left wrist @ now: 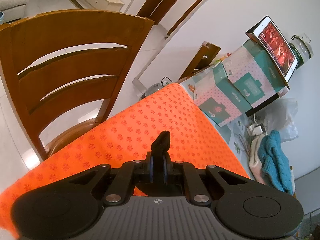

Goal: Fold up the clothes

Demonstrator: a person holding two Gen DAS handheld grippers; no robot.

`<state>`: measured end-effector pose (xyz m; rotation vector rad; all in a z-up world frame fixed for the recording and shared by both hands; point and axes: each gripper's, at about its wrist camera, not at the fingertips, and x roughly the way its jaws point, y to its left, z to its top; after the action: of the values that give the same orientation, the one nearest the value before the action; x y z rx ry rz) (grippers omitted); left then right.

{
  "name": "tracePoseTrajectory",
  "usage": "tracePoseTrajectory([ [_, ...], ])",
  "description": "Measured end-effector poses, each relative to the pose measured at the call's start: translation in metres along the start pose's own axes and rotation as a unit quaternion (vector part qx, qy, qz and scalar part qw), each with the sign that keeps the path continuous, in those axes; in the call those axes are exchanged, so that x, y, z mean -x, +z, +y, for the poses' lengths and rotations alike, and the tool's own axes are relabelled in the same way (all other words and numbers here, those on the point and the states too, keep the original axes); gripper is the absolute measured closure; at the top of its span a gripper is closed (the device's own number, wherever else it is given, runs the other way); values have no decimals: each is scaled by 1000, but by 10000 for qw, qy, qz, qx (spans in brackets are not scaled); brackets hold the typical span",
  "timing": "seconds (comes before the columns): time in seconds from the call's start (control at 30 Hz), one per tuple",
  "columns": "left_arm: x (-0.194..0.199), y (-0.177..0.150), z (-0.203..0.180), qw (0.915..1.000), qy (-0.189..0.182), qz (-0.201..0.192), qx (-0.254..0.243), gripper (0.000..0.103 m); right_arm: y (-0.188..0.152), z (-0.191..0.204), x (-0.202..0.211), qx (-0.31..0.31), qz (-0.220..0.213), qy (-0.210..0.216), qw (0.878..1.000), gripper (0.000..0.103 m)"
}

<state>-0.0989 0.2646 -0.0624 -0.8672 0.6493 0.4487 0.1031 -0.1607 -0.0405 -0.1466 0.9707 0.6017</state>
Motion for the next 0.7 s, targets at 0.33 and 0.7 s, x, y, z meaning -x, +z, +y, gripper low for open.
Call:
tracePoseTrajectory([
  [0.33, 4, -1, 4, 9999, -94, 36, -24, 91, -26, 101, -19, 1069, 392, 876, 9896, 29],
  [0.7, 2, 0, 5, 9999, -78, 82, -98, 91, -52, 114, -37, 1247, 509, 398, 9901, 102],
])
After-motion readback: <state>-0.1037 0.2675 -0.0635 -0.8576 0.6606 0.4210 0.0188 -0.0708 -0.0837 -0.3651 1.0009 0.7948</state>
